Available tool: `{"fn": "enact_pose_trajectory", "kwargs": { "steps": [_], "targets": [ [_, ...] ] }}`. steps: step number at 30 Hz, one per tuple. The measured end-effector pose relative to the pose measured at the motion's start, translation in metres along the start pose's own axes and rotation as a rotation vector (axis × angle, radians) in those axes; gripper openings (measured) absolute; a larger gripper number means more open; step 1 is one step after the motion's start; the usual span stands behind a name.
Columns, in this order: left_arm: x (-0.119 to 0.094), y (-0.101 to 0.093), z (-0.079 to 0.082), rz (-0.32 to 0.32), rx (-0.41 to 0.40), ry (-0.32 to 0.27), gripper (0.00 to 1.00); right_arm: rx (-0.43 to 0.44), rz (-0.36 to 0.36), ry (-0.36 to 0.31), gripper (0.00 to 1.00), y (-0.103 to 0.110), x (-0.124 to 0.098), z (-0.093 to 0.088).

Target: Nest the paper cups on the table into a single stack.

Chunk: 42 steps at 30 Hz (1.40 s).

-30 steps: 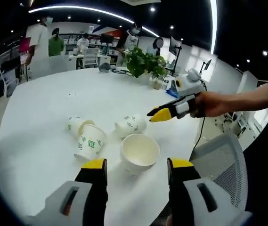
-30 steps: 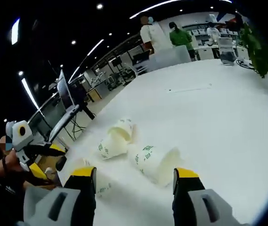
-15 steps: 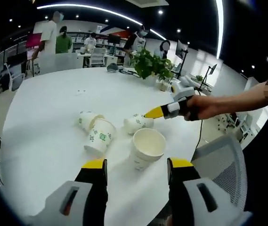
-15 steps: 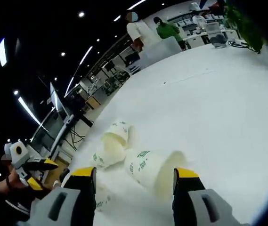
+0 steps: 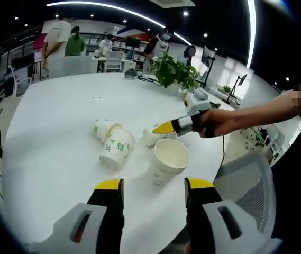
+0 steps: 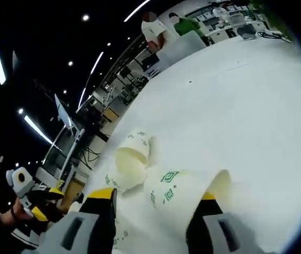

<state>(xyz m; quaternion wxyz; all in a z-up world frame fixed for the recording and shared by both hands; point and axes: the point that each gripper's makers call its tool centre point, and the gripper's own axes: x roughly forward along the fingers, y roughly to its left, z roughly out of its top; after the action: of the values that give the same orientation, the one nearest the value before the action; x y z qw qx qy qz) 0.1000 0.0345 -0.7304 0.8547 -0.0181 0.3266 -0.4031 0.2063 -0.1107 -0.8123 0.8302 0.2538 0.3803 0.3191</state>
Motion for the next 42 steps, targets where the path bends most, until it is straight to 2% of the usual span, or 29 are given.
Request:
{"fn": "enact_pose_trajectory", "kwargs": {
  "steps": [2, 5, 6, 8, 14, 17, 27, 28, 30, 36, 42],
  "targets": [
    [-0.002, -0.001, 0.001, 0.003, -0.005, -0.003, 0.42, 0.007, 0.016, -0.002, 0.40, 0.004, 0.004, 0.000],
    [-0.002, 0.003, -0.001, 0.006, -0.008, -0.004, 0.41, 0.013, 0.026, -0.006, 0.17, 0.008, 0.008, 0.000],
    [-0.002, 0.004, -0.001, 0.006, -0.009, -0.004, 0.41, 0.021, 0.034, -0.011, 0.06, 0.007, 0.010, 0.003],
    [-0.003, 0.002, -0.001, 0.007, -0.010, -0.004, 0.40, 0.032, 0.055, -0.020, 0.00, 0.007, 0.012, 0.006],
    [-0.001, 0.005, -0.003, 0.004, -0.017, -0.005, 0.39, 0.015, 0.063, -0.041, 0.00, 0.014, 0.005, 0.015],
    [-0.001, 0.002, -0.001, 0.002, -0.014, -0.008, 0.39, -0.001, 0.050, -0.046, 0.00, 0.016, -0.005, 0.017],
    [0.005, -0.004, 0.008, -0.008, -0.013, -0.021, 0.43, -0.030, 0.021, -0.043, 0.00, 0.023, -0.031, 0.013],
    [0.006, -0.005, 0.008, -0.011, -0.012, -0.022, 0.43, -0.034, 0.013, -0.044, 0.00, 0.017, -0.031, 0.015],
    [0.006, -0.006, 0.010, -0.016, -0.011, -0.025, 0.42, -0.035, 0.005, -0.046, 0.00, 0.018, -0.035, 0.016],
    [0.008, -0.003, 0.015, -0.007, -0.004, -0.034, 0.46, -0.064, -0.003, -0.039, 0.00, 0.018, -0.044, 0.018],
    [0.012, 0.003, 0.017, 0.013, 0.009, -0.037, 0.54, -0.105, -0.012, -0.026, 0.00, 0.020, -0.052, 0.017]
  ]
}}
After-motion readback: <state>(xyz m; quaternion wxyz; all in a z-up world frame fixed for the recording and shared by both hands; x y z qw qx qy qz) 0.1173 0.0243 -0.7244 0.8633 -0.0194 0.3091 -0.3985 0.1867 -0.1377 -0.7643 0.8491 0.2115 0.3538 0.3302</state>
